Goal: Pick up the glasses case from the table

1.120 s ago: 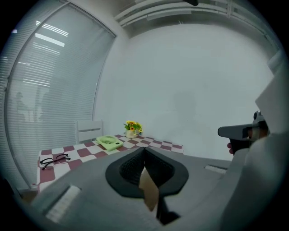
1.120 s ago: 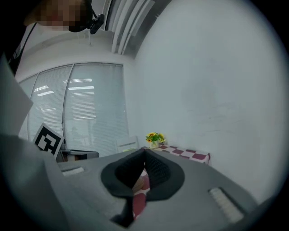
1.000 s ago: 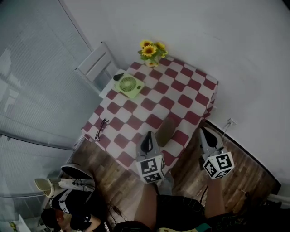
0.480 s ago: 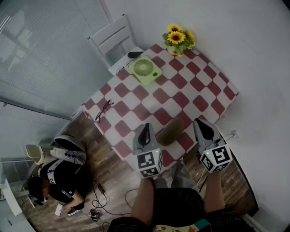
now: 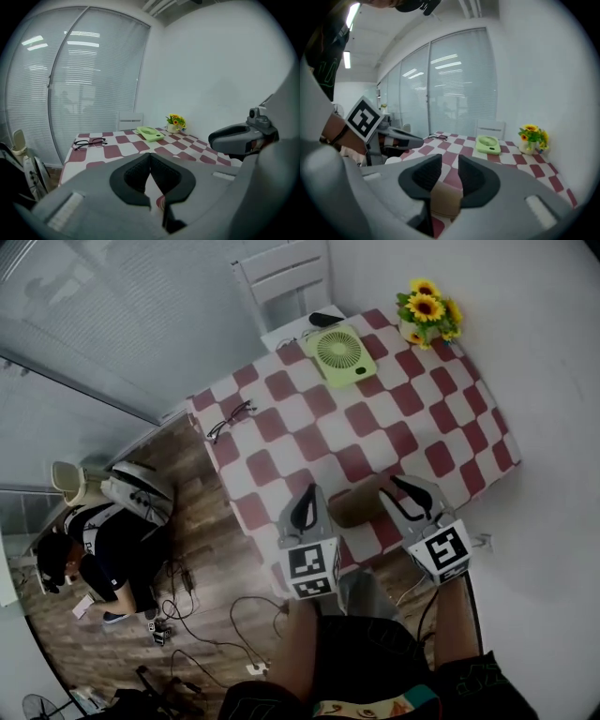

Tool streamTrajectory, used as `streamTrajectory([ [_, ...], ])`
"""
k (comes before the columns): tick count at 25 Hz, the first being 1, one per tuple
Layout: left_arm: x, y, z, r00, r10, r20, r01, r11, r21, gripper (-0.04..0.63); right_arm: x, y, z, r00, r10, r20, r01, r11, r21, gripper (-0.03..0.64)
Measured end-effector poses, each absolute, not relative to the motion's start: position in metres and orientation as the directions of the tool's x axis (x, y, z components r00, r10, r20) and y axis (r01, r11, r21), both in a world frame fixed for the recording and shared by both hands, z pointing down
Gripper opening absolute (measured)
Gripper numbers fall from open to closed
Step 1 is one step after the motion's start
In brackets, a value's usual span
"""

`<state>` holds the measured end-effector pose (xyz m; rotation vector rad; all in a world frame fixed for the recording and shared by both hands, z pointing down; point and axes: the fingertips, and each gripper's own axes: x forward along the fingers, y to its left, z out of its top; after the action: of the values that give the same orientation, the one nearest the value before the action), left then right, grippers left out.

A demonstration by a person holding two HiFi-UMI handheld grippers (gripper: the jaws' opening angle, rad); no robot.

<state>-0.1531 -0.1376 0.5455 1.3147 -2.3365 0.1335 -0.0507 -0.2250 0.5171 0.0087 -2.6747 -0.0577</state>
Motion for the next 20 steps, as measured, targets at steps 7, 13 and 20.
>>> streamTrajectory([
  [7,-0.151,-0.119,0.557,-0.479,-0.755,0.448,-0.798,0.587,0.136,0.008,-0.050,-0.184,0.557,-0.723,0.205,0.660,0.408,0.898,0.168,0.247],
  [13,-0.152,-0.112,0.565,-0.474,-0.751,0.460,-0.787,0.596,0.163,0.008,-0.045,-0.164,0.593,-0.513,0.228,0.827,0.660,0.721,0.211,0.328],
  [20,-0.150,-0.102,0.573,-0.470,-0.748,0.470,-0.774,0.604,0.188,0.008,-0.037,-0.157,0.631,-0.316,0.127,0.940,0.824,0.528,0.205,0.374],
])
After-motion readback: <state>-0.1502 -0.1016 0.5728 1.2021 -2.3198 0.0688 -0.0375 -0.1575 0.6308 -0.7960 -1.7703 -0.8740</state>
